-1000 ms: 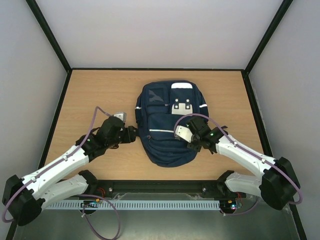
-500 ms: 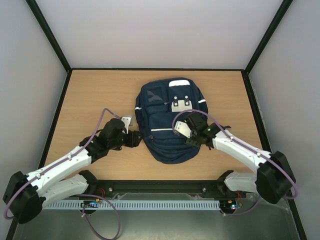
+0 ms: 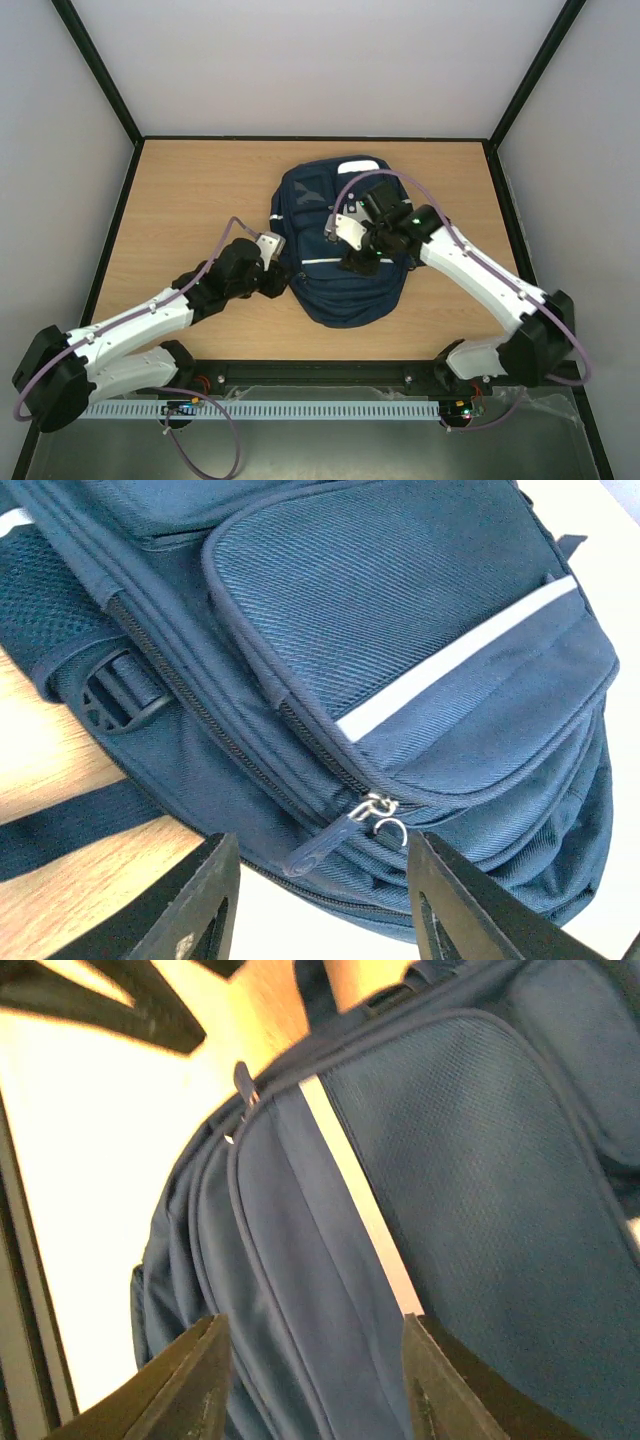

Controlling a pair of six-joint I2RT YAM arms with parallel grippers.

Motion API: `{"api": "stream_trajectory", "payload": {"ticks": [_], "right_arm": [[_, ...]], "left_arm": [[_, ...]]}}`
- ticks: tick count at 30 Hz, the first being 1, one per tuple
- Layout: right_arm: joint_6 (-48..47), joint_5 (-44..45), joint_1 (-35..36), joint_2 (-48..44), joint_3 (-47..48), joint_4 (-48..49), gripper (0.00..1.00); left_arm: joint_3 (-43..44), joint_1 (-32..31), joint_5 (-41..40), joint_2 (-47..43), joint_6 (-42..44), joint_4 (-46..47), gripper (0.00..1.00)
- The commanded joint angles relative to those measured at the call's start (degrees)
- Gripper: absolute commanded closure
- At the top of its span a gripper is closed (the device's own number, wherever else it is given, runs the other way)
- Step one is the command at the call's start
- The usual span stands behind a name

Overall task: Pack the student bag
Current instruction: Zip the student bag at the center of the board.

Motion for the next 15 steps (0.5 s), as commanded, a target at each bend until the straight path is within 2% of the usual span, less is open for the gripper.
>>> {"api": "stream_trajectory", "payload": {"ticks": [1,3,11,15], "right_arm": [[7.04,-10.52,-0.03,8.54,3.97,1.84,0.56],[8.24,-13.18,-0.03,12.27,5.37,2.91,0.59],[10.83,-12.94,-0.31,22.24,4.42,9.05,0.68],[11.97,-11.86,-1.01,23.13,0.82,12.62,0.70]], "left_arm": [[-0.70,-2.35,-2.26,1.59,3.24,3.93,0.54],[0.08,-3.60,-3.80,2.81,4.40,2.95,0.57],[4.08,-5.31,-8.42,6.36,9.90,-3.68,0.50],[7.13,-5.63,-9.45,5.21,17.66,-8.10,0.51]]}}
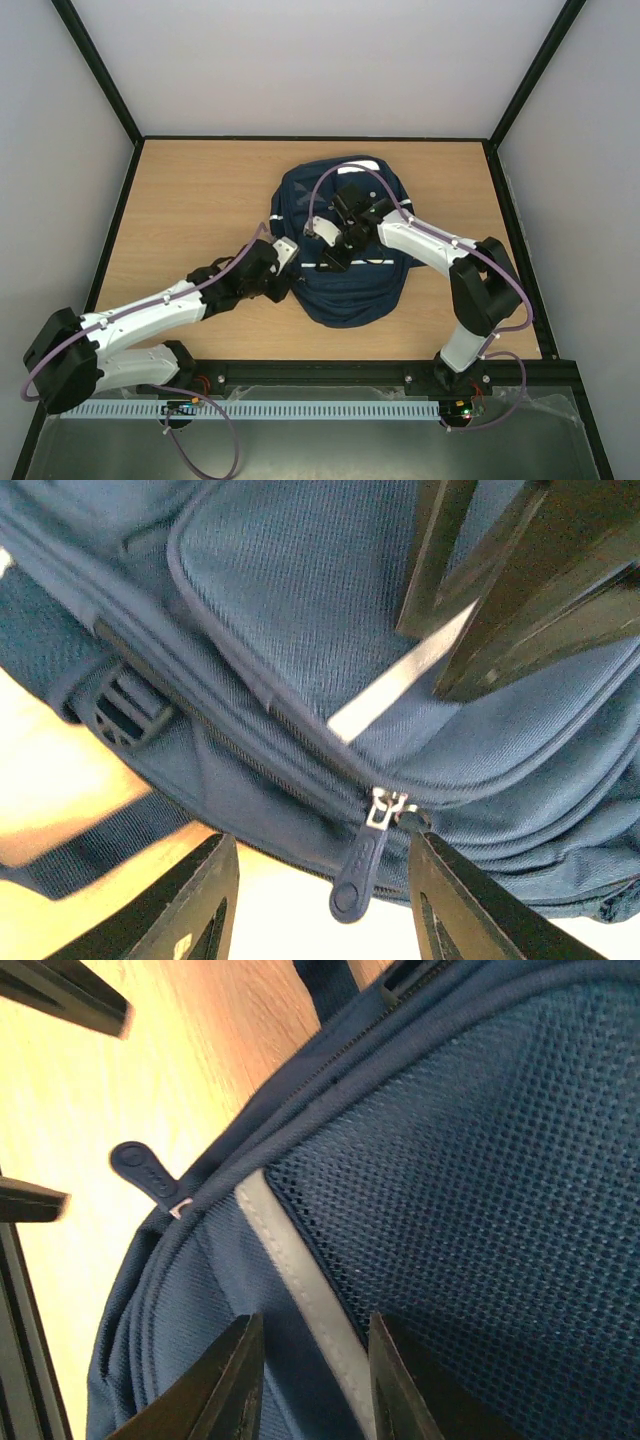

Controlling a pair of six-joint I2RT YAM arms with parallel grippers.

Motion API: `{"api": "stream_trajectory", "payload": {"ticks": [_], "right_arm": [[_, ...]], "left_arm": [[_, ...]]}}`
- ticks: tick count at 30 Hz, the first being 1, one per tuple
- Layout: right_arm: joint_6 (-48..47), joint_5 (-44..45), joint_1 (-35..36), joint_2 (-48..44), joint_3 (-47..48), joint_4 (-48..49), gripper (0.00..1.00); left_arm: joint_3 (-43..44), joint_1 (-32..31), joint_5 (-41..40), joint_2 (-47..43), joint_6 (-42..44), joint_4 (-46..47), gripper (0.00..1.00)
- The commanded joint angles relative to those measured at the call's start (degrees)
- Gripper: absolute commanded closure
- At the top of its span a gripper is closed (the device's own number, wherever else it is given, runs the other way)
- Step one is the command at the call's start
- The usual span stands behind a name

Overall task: Pack the student bag
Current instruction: Zip the student bag at the center of the board.

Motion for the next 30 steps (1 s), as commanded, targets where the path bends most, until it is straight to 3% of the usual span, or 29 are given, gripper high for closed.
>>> {"api": "stream_trajectory", "payload": {"ticks": [1,7,12,23,30], "right_arm": [[2.34,0.03,-0.96,0.88,-3.43,3.71,0.71],[2.42,-0.78,-3.43,1.29,-5.97,5.65,0.71],[2.50,-2.85,-3.77,0.24,-6.71,5.72,0.71],[2.08,-3.39,-3.76,-3.26,-8.39,6.41,0.66],[2.73,-5.65,-3.77,-9.46,-8.77,6.74,0.53]], "left_arm": [[4.25,-0.34,-2.27,-1.54,10.64,-5.14,0.51],[6.35,-0.21,-2.24,1.42,18.99,-9.60,0.52],[6.82,1.73,6.13,5.11,21.10,-8.82,0.51],[5.62,17.25,29.56,7.28,2.02,-0.98,0.46],[5.97,20.32,36.84,12.29,-3.93,-3.77,0.44]]}}
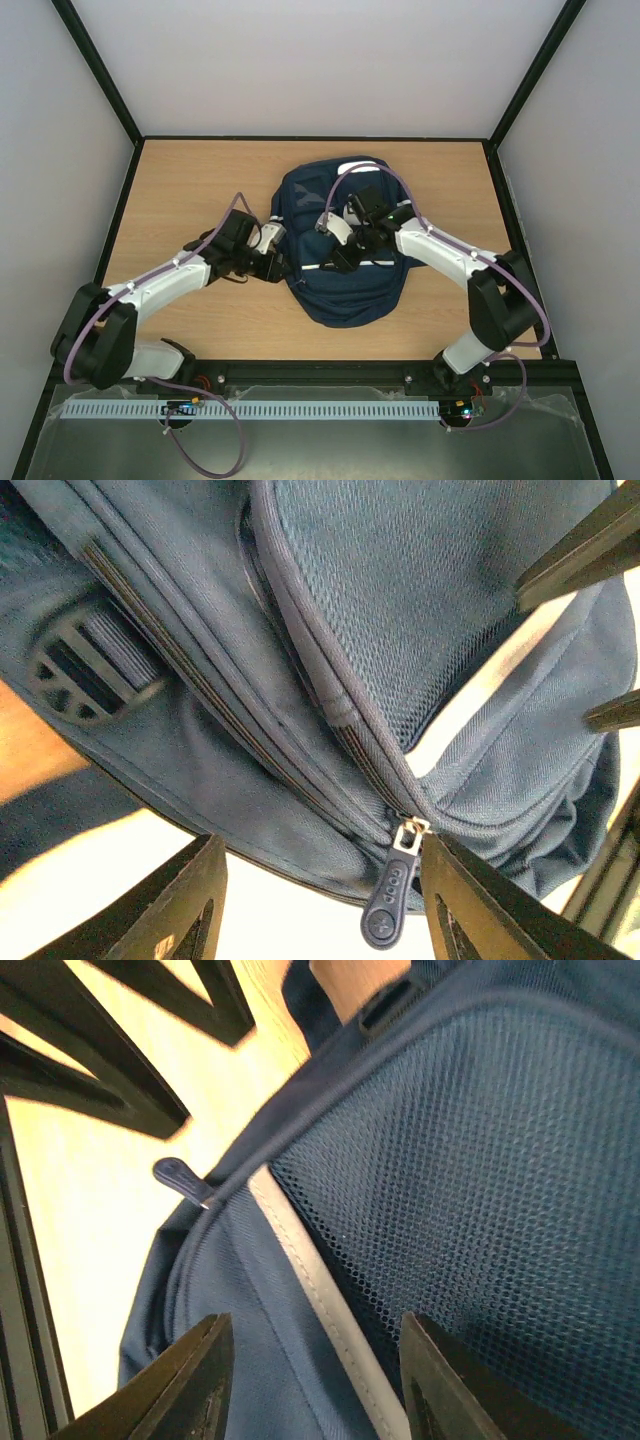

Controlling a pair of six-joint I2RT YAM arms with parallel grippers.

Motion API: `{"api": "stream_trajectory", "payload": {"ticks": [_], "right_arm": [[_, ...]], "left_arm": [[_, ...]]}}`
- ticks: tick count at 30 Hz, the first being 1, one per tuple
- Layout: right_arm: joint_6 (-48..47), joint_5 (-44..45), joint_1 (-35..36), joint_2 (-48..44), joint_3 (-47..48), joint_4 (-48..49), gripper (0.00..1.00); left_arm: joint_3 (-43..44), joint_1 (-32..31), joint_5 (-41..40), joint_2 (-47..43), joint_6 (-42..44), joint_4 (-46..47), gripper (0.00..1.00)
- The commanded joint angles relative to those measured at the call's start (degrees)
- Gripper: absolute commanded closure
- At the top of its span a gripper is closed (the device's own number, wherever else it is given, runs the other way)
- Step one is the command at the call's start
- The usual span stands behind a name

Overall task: Pack the student bag
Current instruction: Zip the student bag at the center of the board.

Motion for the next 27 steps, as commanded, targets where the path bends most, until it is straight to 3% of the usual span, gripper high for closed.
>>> {"api": "stream_trajectory", "payload": {"ticks": [1,17,27], "right_arm": [[0.35,-2.05,-0.31,-4.66,-0.64,-0.99,0.53],[-0.28,-1.87,-0.34,-3.50,-1.47,-0.88,0.53],[-0.56,-1.52,-0.34,-2.99,-1.73,-0.91,0.54]], "left_arm": [[0.13,0.39,7.10,2.37,-4.75,-1.39,0.44],[-3.63,-1.01,10.12,4.54,-3.96,0.54,0.47],[-3.99,-2.95,11.32,4.69,-5.21,4.21,0.64]]}}
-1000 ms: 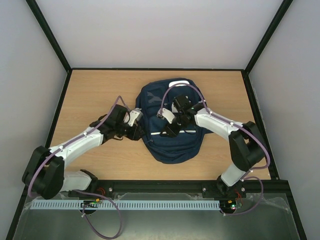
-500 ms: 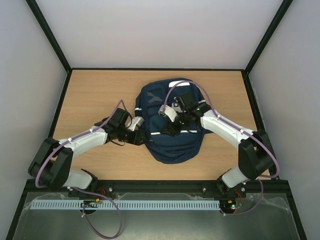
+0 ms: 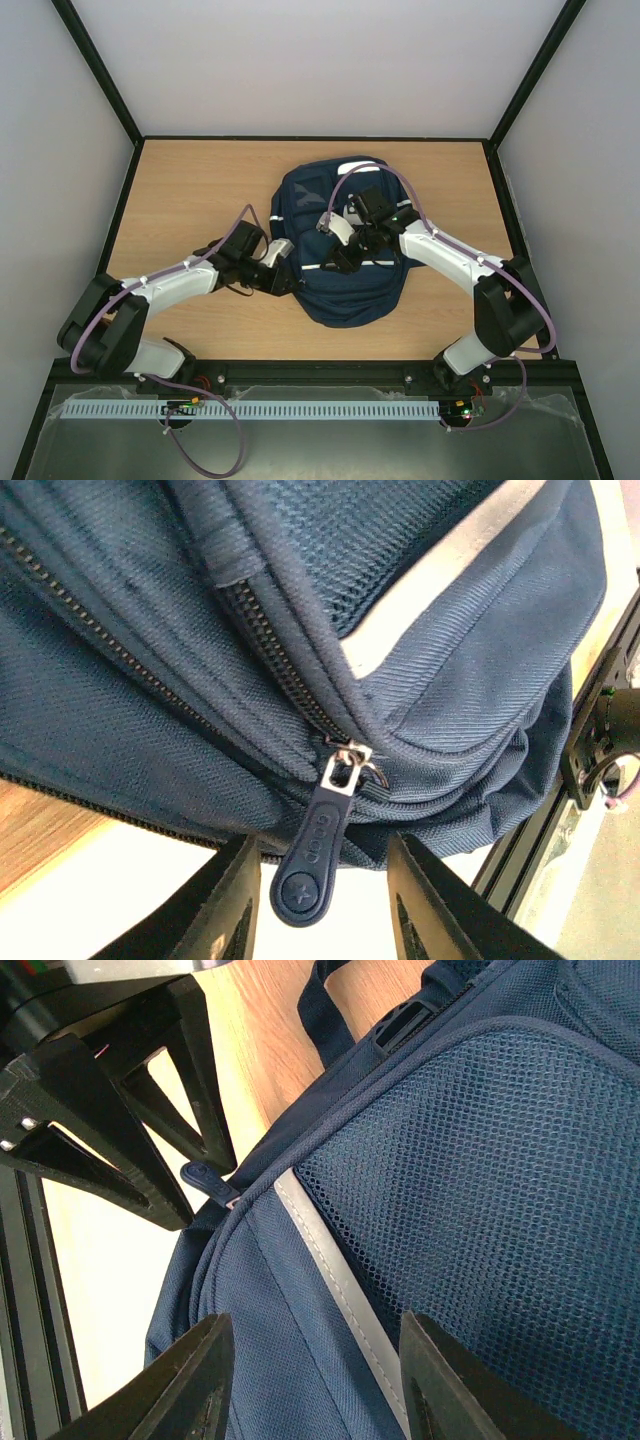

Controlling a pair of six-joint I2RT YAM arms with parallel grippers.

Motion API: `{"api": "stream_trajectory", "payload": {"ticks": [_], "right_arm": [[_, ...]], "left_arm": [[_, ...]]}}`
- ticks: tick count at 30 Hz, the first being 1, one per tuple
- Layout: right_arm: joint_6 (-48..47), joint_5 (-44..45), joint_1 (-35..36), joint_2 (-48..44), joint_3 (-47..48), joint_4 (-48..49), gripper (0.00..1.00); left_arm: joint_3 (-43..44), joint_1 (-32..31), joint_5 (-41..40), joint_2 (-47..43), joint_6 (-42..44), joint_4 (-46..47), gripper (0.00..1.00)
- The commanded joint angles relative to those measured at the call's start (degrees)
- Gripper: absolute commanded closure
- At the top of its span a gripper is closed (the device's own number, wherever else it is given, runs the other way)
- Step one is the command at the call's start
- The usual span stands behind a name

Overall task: Pack the student bag
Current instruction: Zip the student bag at the center of the board.

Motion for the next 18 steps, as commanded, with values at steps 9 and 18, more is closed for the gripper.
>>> {"api": "stream_trajectory", "payload": {"ticks": [9,18], "right_arm": [[-0.55,0.40,-0.31,1.35,-1.03,-0.67,0.54],[0.92,4.16,-0.31,5.26,-0.53,0.08,0.59]], "left_arm": [[-0.01,-2.26,0.06,-2.61,1.40,-3.57,0.86],[-3.48,-4.42,0.32,-7.53,0.28,-4.32,0.94]]}}
